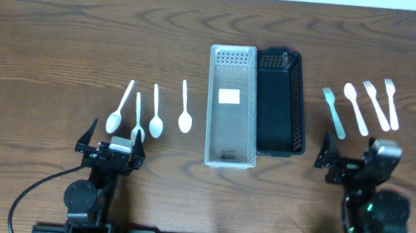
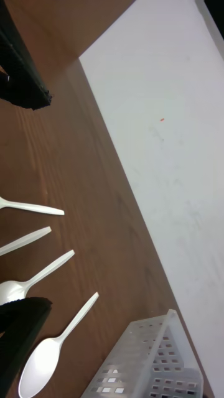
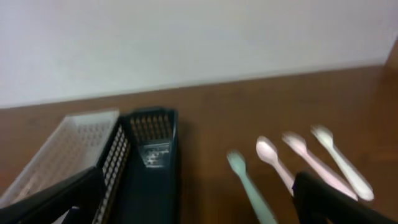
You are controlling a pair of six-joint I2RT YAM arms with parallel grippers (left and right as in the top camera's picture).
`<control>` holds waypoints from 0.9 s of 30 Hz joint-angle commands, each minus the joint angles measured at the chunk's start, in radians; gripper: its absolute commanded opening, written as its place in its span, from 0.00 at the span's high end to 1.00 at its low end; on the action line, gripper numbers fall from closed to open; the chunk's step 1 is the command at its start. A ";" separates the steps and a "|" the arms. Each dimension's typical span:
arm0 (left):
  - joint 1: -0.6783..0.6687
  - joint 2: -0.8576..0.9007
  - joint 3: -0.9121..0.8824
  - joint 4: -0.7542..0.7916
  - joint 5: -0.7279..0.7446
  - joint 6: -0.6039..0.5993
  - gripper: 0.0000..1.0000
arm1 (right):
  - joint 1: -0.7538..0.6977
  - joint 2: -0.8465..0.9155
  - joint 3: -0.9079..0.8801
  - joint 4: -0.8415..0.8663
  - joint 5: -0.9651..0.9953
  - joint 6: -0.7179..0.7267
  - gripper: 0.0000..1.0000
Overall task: Pack container
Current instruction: 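Move the right gripper over the leftmost white fork and grasp it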
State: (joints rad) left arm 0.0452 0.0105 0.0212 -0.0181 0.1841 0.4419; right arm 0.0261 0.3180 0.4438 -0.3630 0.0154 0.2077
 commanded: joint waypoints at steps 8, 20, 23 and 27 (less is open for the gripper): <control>0.006 -0.005 -0.017 -0.033 0.014 -0.009 0.02 | -0.168 0.748 0.755 -0.594 -0.371 -0.254 0.01; 0.006 -0.005 -0.017 -0.033 0.014 -0.009 0.02 | -0.234 1.175 0.927 -0.739 -0.037 -0.436 0.01; 0.006 -0.005 -0.017 -0.033 0.014 -0.009 0.02 | -0.236 1.236 0.927 -0.721 -0.038 -0.565 0.01; 0.006 -0.005 -0.017 -0.033 0.014 -0.009 0.02 | -0.224 1.336 0.927 -0.672 -0.008 -0.627 0.01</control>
State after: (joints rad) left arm 0.0452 0.0109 0.0212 -0.0185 0.1837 0.4419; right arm -0.2028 1.5959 1.3602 -1.0546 -0.0376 -0.3092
